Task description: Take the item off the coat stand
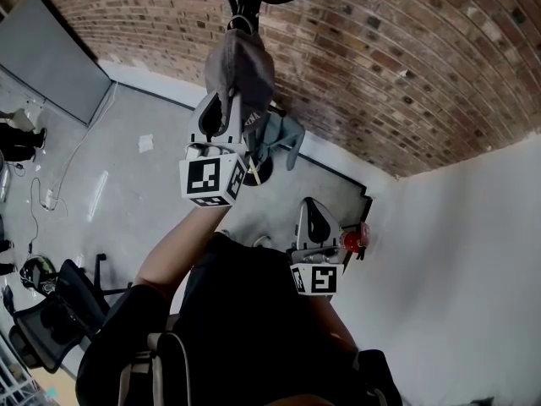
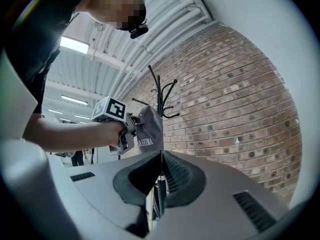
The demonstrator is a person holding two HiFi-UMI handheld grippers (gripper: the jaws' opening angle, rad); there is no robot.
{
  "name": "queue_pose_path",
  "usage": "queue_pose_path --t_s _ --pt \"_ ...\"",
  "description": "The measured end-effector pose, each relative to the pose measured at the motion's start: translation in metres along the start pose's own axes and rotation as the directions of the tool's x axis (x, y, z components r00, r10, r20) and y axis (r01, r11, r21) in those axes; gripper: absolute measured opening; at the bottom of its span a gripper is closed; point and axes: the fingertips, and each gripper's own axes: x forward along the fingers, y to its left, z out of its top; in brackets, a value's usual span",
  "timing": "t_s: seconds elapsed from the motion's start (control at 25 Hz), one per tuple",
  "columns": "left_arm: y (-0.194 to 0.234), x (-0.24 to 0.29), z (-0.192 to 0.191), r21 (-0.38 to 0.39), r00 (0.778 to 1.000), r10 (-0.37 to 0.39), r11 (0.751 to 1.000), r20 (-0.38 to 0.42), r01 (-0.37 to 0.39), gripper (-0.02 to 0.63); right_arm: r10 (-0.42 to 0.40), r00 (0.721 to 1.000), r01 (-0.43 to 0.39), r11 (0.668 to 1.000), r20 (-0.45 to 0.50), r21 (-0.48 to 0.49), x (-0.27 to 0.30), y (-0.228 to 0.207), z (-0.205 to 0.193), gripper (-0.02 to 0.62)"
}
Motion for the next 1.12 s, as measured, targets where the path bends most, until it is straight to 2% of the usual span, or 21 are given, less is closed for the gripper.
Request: queue_pose_path --t_s 0.2,1.12 --pt "-0.003 -0.006 0.006 -0.018 1.0 -0.004 1.0 0.019 0.005 0.08 -0.014 1.0 0.014 0.999 0.006 0.036 -0.006 -0.003 0.002 0.02" --pt "-0.004 -0.023 0.034 -0.04 0.998 -0.021 0.999 0.063 0.024 0.044 -0.039 0.999 0.038 0.998 0.005 0.052 -0.028 0.003 -0.004 0.02"
